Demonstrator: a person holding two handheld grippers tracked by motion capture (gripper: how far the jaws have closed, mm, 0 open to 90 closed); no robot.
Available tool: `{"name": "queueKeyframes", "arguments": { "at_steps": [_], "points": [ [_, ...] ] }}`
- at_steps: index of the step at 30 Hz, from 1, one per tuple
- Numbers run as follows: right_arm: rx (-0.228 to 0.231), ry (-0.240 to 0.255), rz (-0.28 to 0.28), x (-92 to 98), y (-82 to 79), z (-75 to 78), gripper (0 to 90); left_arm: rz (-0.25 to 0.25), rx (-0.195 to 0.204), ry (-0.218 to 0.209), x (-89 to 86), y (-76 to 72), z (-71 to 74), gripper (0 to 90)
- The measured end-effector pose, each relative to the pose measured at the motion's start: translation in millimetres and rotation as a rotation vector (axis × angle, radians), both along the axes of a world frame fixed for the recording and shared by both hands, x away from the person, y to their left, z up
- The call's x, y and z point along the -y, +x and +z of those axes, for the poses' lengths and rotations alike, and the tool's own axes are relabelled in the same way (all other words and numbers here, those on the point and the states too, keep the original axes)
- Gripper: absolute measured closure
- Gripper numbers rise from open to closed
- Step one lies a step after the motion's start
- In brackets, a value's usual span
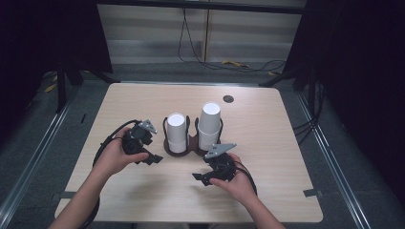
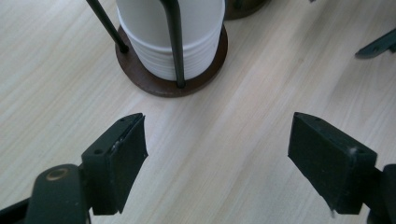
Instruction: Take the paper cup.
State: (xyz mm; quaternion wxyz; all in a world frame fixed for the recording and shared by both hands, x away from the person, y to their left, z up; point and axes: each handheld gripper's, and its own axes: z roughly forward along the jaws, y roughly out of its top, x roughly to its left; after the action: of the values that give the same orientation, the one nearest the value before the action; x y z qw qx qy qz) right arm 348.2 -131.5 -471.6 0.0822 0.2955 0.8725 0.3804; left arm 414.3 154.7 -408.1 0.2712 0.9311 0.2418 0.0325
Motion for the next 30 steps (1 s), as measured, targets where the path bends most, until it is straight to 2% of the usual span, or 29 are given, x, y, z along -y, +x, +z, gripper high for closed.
{"name": "queueKeyframes", "arguments": {
  "at_steps": [2,3,6,10,12,15,17,20,25,30],
  "points": [
    [0.002,0.001,0.007,-2.6,1.1,-0.9,26.7,-0.002,0.002,-0.002,1.3,1.5,5.3,19.3],
    [0.002,0.0,0.0,-3.8,1.6,-1.4,26.7,-0.023,0.001,0.009,0.7,4.5,10.1,19.3],
    [0.003,-0.001,0.007,-6.0,4.0,-2.5,26.6,-0.004,-0.012,-0.015,3.3,7.8,17.0,17.7],
    [0.01,0.003,0.01,-9.5,7.2,-3.5,26.6,-0.016,0.005,0.016,7.0,15.0,27.2,17.7],
    [0.008,0.006,0.009,-11.2,8.4,-3.9,26.6,0.001,0.01,0.009,9.2,19.1,32.1,17.7],
    [0.004,0.023,0.01,-13.6,10.7,-4.6,26.7,-0.009,0.015,0.008,11.4,24.9,38.0,17.8],
    [0.001,0.022,0.009,-14.9,12.0,-5.1,26.6,0.002,0.015,0.015,14.0,27.8,41.3,18.1],
    [0.0,0.026,0.01,-16.6,14.0,-6.4,26.7,-0.012,0.014,0.03,18.2,33.2,48.1,18.1],
    [0.003,0.023,0.018,-20.8,16.5,-7.2,26.7,-0.018,0.028,0.016,27.1,39.7,55.5,18.2],
    [0.012,0.021,0.018,-24.0,19.0,-5.4,26.8,-0.024,0.027,0.03,33.5,50.0,58.1,18.5]
  ]
}}
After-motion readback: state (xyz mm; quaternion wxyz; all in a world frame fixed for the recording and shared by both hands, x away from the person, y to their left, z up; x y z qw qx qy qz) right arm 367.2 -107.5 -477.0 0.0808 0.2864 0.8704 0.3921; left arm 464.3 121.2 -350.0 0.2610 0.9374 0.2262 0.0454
